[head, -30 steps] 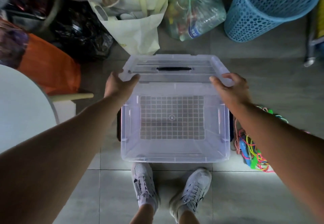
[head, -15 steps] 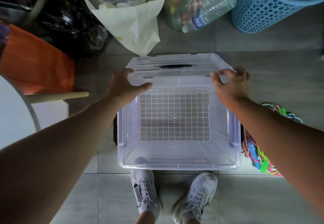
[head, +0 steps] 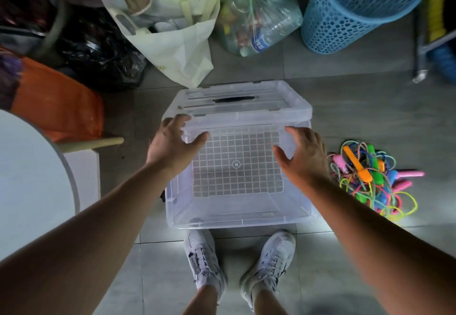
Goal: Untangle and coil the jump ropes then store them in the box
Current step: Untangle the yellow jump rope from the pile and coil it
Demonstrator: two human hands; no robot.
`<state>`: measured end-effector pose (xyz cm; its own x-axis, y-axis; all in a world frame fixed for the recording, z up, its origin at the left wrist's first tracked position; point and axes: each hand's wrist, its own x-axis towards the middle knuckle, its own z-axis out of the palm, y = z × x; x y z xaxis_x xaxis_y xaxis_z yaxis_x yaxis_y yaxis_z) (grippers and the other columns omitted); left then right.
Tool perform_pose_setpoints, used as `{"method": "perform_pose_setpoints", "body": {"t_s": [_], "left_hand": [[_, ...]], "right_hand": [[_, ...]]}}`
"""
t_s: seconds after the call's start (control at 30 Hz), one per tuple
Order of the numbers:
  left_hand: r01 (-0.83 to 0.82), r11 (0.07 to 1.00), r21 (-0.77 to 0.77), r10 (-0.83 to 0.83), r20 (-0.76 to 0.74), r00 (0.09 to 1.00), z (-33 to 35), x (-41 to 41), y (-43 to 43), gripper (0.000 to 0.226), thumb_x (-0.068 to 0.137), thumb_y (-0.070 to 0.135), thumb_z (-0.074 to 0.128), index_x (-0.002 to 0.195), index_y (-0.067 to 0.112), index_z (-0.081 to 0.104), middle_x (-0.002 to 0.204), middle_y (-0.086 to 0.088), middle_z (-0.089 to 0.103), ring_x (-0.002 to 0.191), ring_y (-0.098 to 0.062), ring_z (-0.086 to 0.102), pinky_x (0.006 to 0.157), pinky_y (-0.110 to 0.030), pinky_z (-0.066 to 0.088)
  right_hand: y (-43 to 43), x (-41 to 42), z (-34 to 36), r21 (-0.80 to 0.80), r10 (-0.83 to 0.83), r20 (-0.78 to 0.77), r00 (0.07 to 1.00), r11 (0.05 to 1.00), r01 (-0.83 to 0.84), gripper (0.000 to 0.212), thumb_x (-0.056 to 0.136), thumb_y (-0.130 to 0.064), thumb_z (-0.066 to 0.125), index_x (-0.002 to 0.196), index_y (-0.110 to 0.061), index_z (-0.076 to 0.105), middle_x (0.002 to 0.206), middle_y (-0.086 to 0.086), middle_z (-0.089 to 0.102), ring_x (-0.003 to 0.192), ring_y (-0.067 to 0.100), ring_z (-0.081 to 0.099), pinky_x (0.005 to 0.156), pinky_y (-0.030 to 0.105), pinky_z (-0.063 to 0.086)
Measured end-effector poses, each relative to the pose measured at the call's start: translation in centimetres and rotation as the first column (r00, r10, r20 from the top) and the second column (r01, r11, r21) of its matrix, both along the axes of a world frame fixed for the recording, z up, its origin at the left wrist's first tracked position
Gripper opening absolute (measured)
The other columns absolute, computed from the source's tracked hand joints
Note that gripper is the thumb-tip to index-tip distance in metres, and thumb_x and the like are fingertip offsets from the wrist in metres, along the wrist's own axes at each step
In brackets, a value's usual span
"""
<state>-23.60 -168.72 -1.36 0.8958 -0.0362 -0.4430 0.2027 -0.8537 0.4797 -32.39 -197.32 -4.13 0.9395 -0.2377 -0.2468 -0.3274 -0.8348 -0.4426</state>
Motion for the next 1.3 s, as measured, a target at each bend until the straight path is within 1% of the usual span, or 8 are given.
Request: {"method": "perform_pose_setpoints", "body": {"t_s": [0.2,0.3,0.47,0.73,0.87,1.0,1.17,1.3], "left_hand": [[0.106,0.994,-0.04,-0.11,-0.123,0.986,7.4,-5.9,-2.2,0.058,0.084,0.068,0.059,0.129,0.032,0.054,0.116,0.007,0.064,0.098,-0.01,0.062,0.082,-0.032,0.053],[0.183,0.98,-0.073,-0.192,-0.154,0.969,11.0,-8.3,-4.3,0.06,0.083,0.07,0.057,0.131,0.033,0.053,0.116,0.008,0.064,0.102,-0.011,0.064,0.086,-0.035,0.055],[0.266,0.954,-0.135,-0.286,-0.161,0.945,16.2,-10.3,-9.7,0.067,0.082,0.072,0.054,0.135,0.031,0.05,0.124,0.001,0.064,0.108,-0.016,0.064,0.093,-0.043,0.055],[0.326,0.939,-0.113,-0.341,-0.161,0.926,19.2,-13.1,-22.2,0.061,0.087,0.061,0.06,0.136,0.027,0.051,0.124,0.0,0.064,0.109,-0.018,0.063,0.092,-0.041,0.054],[0.216,0.975,-0.061,-0.223,-0.172,0.959,18.1,-15.1,-30.3,0.062,0.077,0.068,0.054,0.124,0.029,0.057,0.112,0.003,0.065,0.099,-0.02,0.066,0.086,-0.041,0.056],[0.129,0.991,-0.033,-0.133,-0.194,0.972,14.8,-18.1,-38.6,0.047,0.085,0.054,0.063,0.121,0.023,0.06,0.114,-0.002,0.068,0.099,-0.022,0.066,0.084,-0.039,0.056],[0.059,0.998,-0.022,-0.062,-0.217,0.974,7.1,-20.3,-43.7,0.04,0.089,0.047,0.066,0.12,0.022,0.061,0.11,-0.003,0.069,0.094,-0.021,0.066,0.08,-0.035,0.055],[0.081,0.997,-0.015,-0.082,-0.222,0.972,-1.6,-20.9,-44.3,0.042,0.09,0.048,0.063,0.123,0.022,0.061,0.112,0.001,0.067,0.088,-0.014,0.058,0.067,-0.026,0.041]], "right_hand": [[-1.1,-7.9,7.4,0.024,-0.077,-0.115,0.99,0.996,0.081,0.051,0.085,-0.035,0.072,0.129,-0.014,0.057,0.119,0.01,0.062,0.11,0.032,0.058,0.093,0.045,0.049],[-1.7,-11.8,11.5,0.012,-0.084,-0.106,0.991,0.996,0.086,0.046,0.081,-0.03,0.075,0.123,-0.015,0.061,0.114,0.009,0.063,0.107,0.034,0.06,0.087,0.043,0.051],[-4.5,-16.1,17.3,0.011,-0.101,-0.088,0.991,0.995,0.102,0.05,0.082,-0.032,0.075,0.126,-0.015,0.06,0.115,0.008,0.064,0.103,0.032,0.062,0.086,0.042,0.053],[-16.3,-18.4,19.3,0.036,-0.129,-0.032,0.991,0.991,0.131,0.037,0.081,-0.024,0.076,0.114,-0.013,0.064,0.107,0.01,0.066,0.098,0.033,0.062,0.079,0.042,0.055],[-24.0,-17.7,18.2,0.078,-0.053,-0.072,0.996,0.995,0.058,0.033,0.081,-0.025,0.071,0.111,-0.014,0.064,0.108,0.013,0.068,0.097,0.036,0.064,0.079,0.046,0.055],[-30.1,-17.6,15.8,0.153,0.062,-0.133,0.989,0.987,-0.041,0.034,0.079,-0.032,0.061,0.11,-0.02,0.065,0.11,0.011,0.067,0.1,0.035,0.064,0.085,0.048,0.053],[-35.4,-17.7,8.9,0.173,0.119,-0.2,0.973,0.981,-0.084,0.033,0.084,-0.024,0.067,0.116,-0.015,0.066,0.109,0.011,0.067,0.099,0.031,0.062,0.087,0.04,0.05],[-37.0,-17.6,0.6,0.191,0.162,-0.236,0.958,0.974,-0.118,0.031,0.087,-0.028,0.06,0.113,-0.013,0.064,0.104,0.011,0.065,0.094,0.028,0.061,0.083,0.043,0.053]]}}
